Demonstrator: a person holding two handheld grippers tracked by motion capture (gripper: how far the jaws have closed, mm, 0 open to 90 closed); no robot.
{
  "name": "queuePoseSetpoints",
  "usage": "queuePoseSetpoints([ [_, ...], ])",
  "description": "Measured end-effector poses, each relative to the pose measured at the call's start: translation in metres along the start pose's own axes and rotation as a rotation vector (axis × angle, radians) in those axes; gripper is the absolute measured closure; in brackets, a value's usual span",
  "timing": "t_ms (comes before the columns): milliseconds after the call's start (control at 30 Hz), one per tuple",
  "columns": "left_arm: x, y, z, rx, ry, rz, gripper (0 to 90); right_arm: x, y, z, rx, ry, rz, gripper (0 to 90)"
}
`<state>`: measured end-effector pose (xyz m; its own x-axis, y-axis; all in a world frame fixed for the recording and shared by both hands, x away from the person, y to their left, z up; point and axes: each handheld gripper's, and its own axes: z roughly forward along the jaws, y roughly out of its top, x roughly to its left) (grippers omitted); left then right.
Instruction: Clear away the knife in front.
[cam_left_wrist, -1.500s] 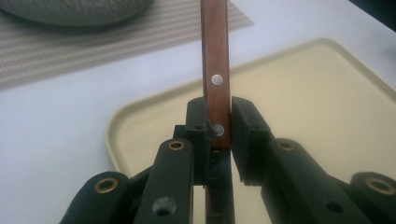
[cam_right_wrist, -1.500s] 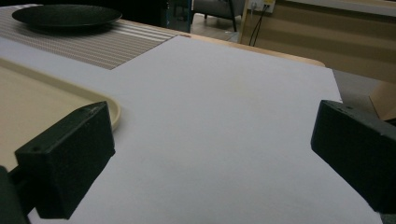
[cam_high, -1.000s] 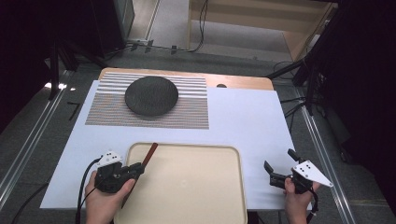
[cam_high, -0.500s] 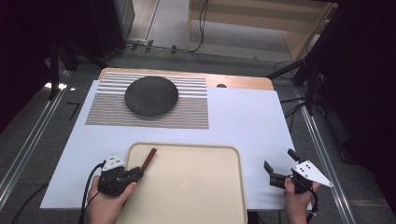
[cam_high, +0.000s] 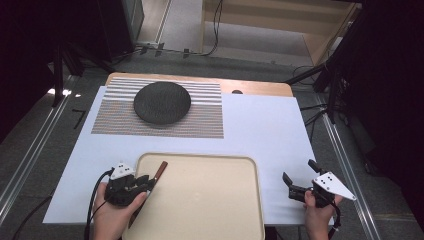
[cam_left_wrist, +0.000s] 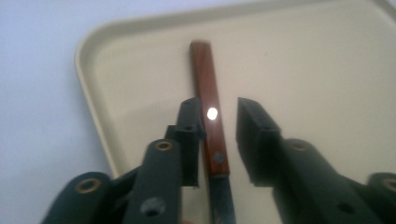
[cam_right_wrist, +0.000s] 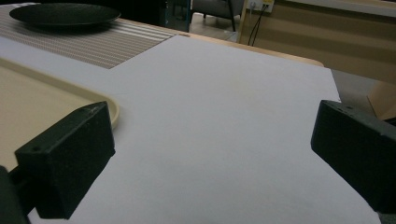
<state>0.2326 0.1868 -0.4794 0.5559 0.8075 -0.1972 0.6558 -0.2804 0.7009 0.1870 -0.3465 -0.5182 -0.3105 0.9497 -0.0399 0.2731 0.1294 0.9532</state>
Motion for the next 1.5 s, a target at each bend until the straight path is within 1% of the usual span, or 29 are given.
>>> queuePoseSetpoints([
  [67, -0.003, 0.004, 0.002, -0.005, -0.029, 0.03, 83.3, 0.0, 0.0, 0.0, 0.0, 0.0, -0.002, 0.0],
  [100, -0.003, 0.004, 0.002, -0.005, -0.029, 0.03, 89.3, 0.0, 0.0, 0.0, 0.0, 0.0, -0.002, 0.0],
  [133, -0.006, 0.006, 0.008, 0.015, -0.059, 0.062, 89.5, 0.0, 0.0, 0.0, 0.0, 0.0, -0.002, 0.0],
  [200, -0.01, 0.005, 0.015, 0.037, -0.063, 0.096, 89.7, 0.0, 0.0, 0.0, 0.0, -0.001, -0.003, 0.0],
  [267, -0.012, 0.002, 0.019, 0.054, -0.078, 0.107, 89.8, 0.0, 0.0, 0.0, 0.002, -0.001, -0.002, 0.0],
  [367, -0.012, 0.0, 0.023, 0.074, -0.073, 0.12, 89.9, 0.0, 0.0, 0.001, 0.001, -0.002, -0.005, 0.0],
  [400, -0.012, 0.0, 0.023, 0.079, -0.066, 0.125, 89.9, 0.0, 0.0, 0.001, 0.001, -0.002, -0.007, 0.0],
  [467, -0.012, -0.001, 0.022, 0.089, -0.028, 0.146, 89.8, 0.001, 0.0, 0.001, 0.002, -0.001, -0.006, 0.0],
  [533, -0.009, -0.003, 0.021, 0.096, -0.035, 0.139, 89.9, 0.001, 0.0, 0.001, 0.002, -0.001, -0.006, 0.0],
  [633, -0.005, -0.005, 0.02, 0.101, -0.035, 0.134, 89.9, 0.001, 0.0, 0.001, 0.003, -0.001, -0.006, 0.0],
  [700, -0.003, -0.005, 0.019, 0.098, -0.036, 0.127, 89.9, 0.001, 0.0, 0.001, 0.003, -0.001, -0.006, 0.0],
  [833, 0.007, -0.007, 0.014, 0.096, -0.037, 0.106, 89.9, 0.001, 0.0, 0.001, 0.002, -0.001, -0.006, 0.0],
  [967, 0.012, -0.009, 0.01, 0.101, -0.043, 0.096, 89.9, 0.001, 0.0, 0.001, 0.002, -0.001, -0.006, 0.0],
  [1200, 0.021, -0.01, 0.006, 0.101, -0.039, 0.089, 89.9, 0.001, 0.0, 0.001, 0.004, -0.003, -0.009, 0.0],
  [1300, 0.025, -0.01, 0.004, 0.1, -0.043, 0.08, 89.9, 0.001, 0.0, 0.001, 0.005, -0.003, -0.007, 0.0],
  [1433, 0.027, -0.01, 0.004, 0.1, -0.048, 0.083, 89.9, 0.001, 0.0, 0.001, 0.005, -0.004, -0.007, 0.0],
  [1467, 0.028, -0.01, 0.004, 0.098, -0.049, 0.092, 89.9, 0.001, 0.0, 0.001, 0.005, -0.004, -0.008, 0.0],
  [1500, 0.028, -0.01, 0.004, 0.098, -0.049, 0.092, 89.8, 0.001, 0.0, 0.001, 0.005, -0.004, -0.008, 0.0],
])
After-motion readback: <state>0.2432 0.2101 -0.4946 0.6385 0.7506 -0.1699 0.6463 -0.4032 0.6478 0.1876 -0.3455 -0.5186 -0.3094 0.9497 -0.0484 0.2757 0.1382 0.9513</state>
